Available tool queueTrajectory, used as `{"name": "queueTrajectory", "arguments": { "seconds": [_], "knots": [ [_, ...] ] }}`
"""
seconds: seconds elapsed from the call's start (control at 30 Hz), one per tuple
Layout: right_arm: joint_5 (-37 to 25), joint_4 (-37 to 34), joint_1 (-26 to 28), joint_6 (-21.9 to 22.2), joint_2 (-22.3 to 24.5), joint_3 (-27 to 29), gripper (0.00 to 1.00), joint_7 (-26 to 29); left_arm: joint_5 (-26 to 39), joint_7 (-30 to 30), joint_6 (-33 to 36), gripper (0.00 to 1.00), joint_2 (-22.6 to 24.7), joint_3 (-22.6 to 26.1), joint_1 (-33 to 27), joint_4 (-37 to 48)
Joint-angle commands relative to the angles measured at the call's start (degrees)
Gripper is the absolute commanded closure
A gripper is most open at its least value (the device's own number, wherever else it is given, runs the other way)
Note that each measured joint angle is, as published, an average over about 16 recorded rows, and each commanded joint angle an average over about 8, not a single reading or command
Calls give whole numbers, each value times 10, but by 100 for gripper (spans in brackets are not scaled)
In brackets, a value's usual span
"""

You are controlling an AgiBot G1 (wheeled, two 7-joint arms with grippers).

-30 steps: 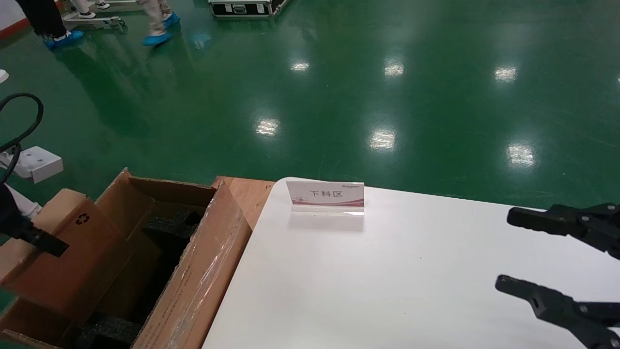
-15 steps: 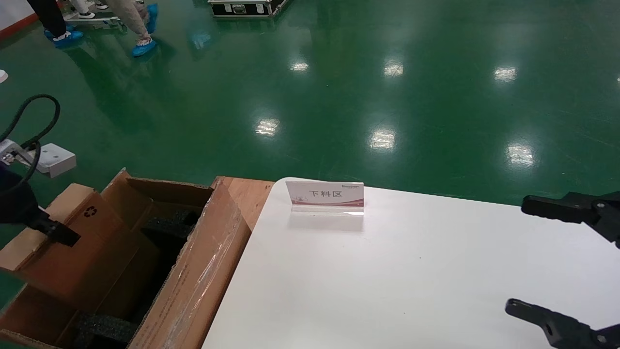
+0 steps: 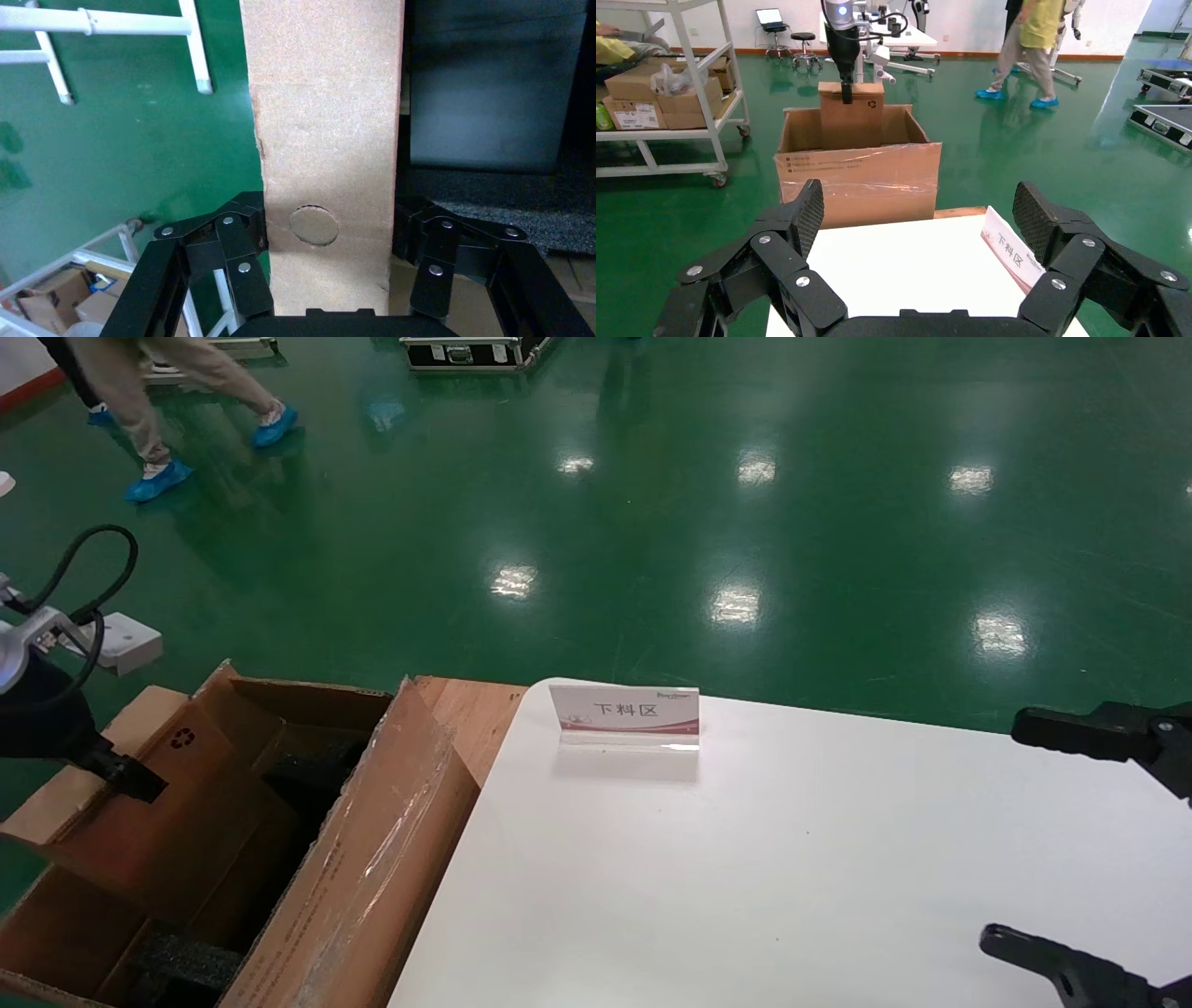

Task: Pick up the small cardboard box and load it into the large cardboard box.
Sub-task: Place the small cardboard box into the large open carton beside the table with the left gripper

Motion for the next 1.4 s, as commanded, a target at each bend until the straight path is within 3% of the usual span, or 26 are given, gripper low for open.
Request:
{"name": "queueTrajectory", "arguments": {
  "seconds": [0.03, 0.7, 0.77, 0.97, 1.03, 1.4],
  "knots": [
    [0, 0, 0, 0, 0, 0, 0, 0, -4, 3, -5, 100, 2, 0, 8, 7],
    [0, 0, 0, 0, 0, -1, 0, 0, -37, 17, -12, 100, 4, 3, 70, 51],
    [1, 0, 0, 0, 0, -1, 0, 0, -40, 17, -10, 89, 5, 3, 75, 54],
    [1, 0, 0, 0, 0, -1, 0, 0, -47, 19, -11, 14, 6, 3, 84, 62],
    [1, 0, 0, 1, 0, -1, 0, 0, -48, 19, -11, 0, 6, 3, 86, 63],
    [1, 0, 0, 1, 0, -1, 0, 0, -46, 19, -9, 0, 5, 4, 82, 60]
  ]
}}
